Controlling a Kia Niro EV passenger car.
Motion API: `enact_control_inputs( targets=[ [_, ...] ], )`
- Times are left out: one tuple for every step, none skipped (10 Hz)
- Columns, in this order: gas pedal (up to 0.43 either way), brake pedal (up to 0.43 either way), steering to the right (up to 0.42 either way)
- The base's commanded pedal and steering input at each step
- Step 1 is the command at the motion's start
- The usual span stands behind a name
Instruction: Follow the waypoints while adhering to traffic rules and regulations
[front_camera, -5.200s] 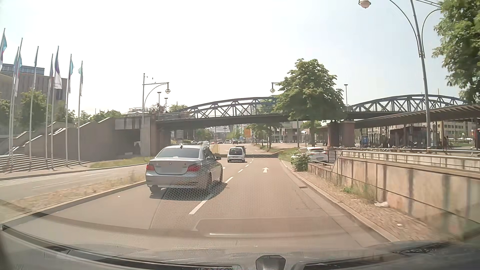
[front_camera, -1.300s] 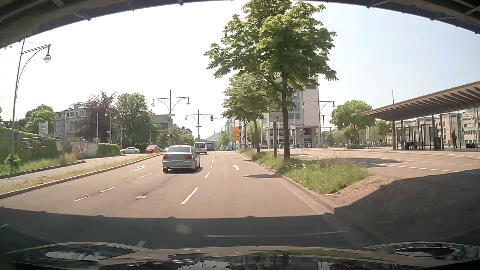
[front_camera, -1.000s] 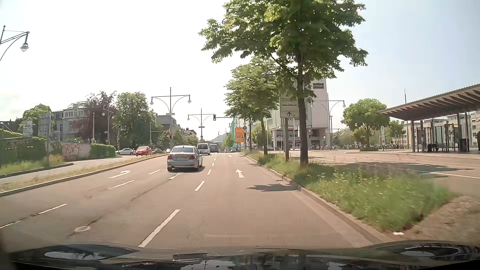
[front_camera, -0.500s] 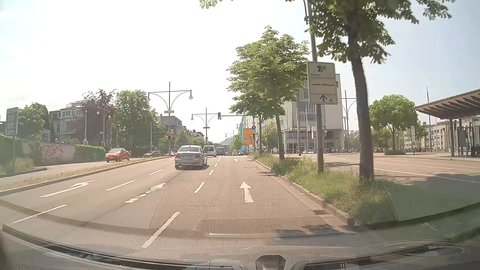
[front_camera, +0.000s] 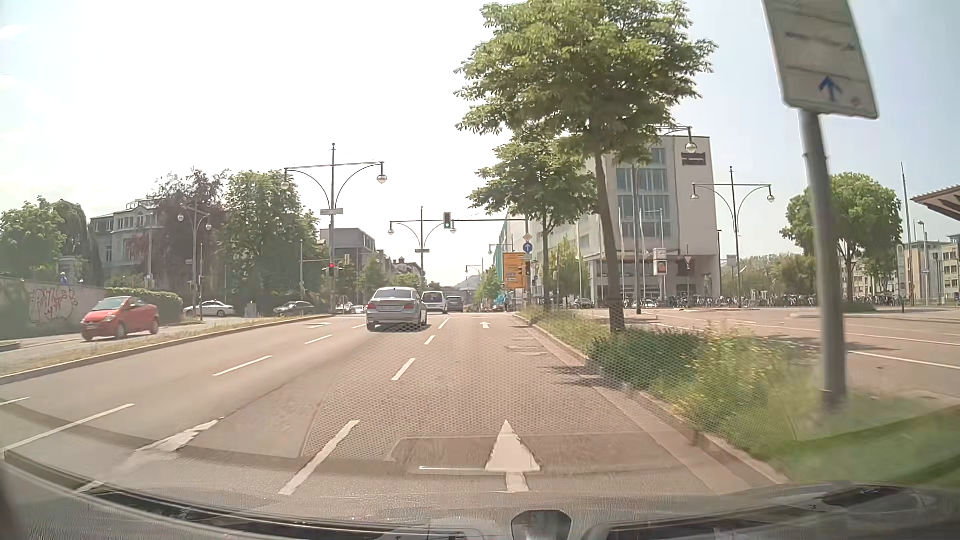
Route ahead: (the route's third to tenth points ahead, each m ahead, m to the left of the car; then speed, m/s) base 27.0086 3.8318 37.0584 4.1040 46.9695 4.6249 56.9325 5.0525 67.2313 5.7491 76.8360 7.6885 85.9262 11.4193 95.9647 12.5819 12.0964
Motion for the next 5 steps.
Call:
enact_control_inputs(
  targets=[
    [0.118,0.0,-0.02],
    [0.118,0.0,-0.018],
    [0.118,0.0,-0.013],
    [0.118,0.0,-0.009],
    [0.118,0.0,-0.007]
  ],
)
